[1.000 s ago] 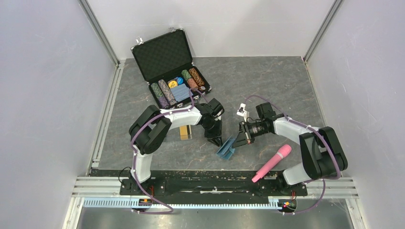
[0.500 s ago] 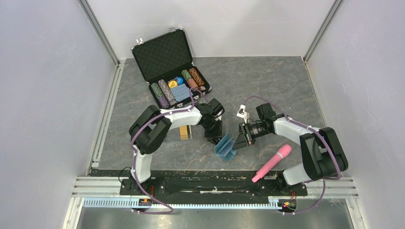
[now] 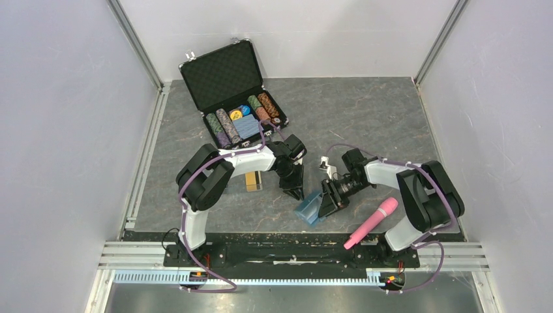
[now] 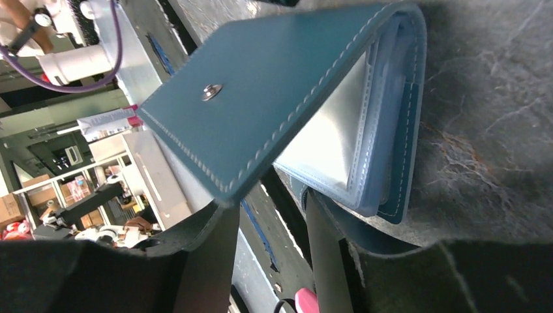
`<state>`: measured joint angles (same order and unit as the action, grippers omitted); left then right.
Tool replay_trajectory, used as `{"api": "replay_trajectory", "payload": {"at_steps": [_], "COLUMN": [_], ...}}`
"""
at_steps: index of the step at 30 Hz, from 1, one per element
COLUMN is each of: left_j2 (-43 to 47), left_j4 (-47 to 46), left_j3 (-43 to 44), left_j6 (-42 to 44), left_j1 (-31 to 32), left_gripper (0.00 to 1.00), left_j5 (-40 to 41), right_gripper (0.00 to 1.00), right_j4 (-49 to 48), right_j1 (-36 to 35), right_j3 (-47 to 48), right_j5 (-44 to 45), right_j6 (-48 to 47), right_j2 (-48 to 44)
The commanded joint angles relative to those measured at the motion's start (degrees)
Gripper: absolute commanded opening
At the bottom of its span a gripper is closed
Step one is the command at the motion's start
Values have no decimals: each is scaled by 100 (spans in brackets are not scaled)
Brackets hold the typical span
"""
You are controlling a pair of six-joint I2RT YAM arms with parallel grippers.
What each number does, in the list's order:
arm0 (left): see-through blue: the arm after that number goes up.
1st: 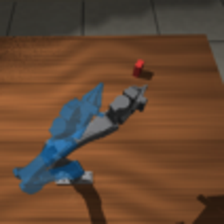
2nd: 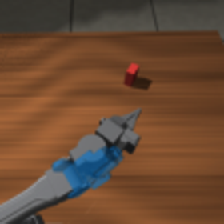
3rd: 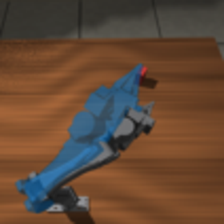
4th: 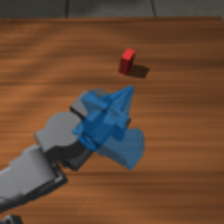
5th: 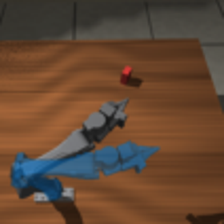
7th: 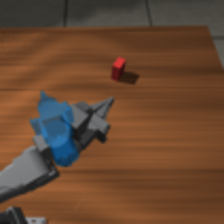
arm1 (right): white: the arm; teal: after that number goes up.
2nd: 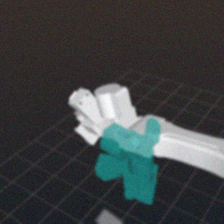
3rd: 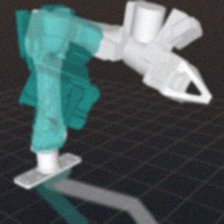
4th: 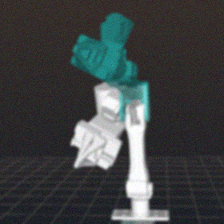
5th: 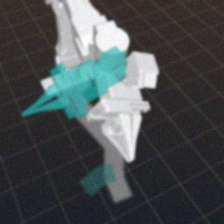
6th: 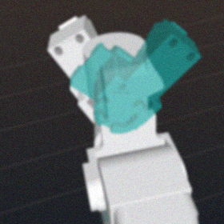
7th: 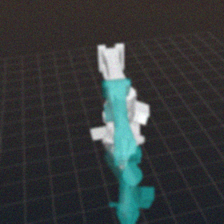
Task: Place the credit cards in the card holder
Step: Close the card holder at the center of the board.
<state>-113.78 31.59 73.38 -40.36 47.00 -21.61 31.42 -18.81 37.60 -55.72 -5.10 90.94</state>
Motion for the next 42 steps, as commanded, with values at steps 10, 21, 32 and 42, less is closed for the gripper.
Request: {"api": "replay_trajectory", "payload": {"at_steps": [10,21,32,42], "left_j2": [373,987,1423,1245], "left_j4": [-302,-713,-679,-614], "left_j3": [-263,-944,-1092,-982], "left_j6": [259,102,-49,109], "left_j1": [19,17,2,117], "left_gripper": [26,19,11,7], "left_j5": [-147,-392,-60,-265], "right_gripper": [11,0,0,0], "right_j4": [-526,-815,-1981,-2297], "right_j1": [-742,-754,-756,-752], "right_j3": [73,554,424,205], "right_j5": [25,-362,-781,-1000], "right_j6": [83,-108,229,259], "right_j2": [365,-257,-633,-1183]}}
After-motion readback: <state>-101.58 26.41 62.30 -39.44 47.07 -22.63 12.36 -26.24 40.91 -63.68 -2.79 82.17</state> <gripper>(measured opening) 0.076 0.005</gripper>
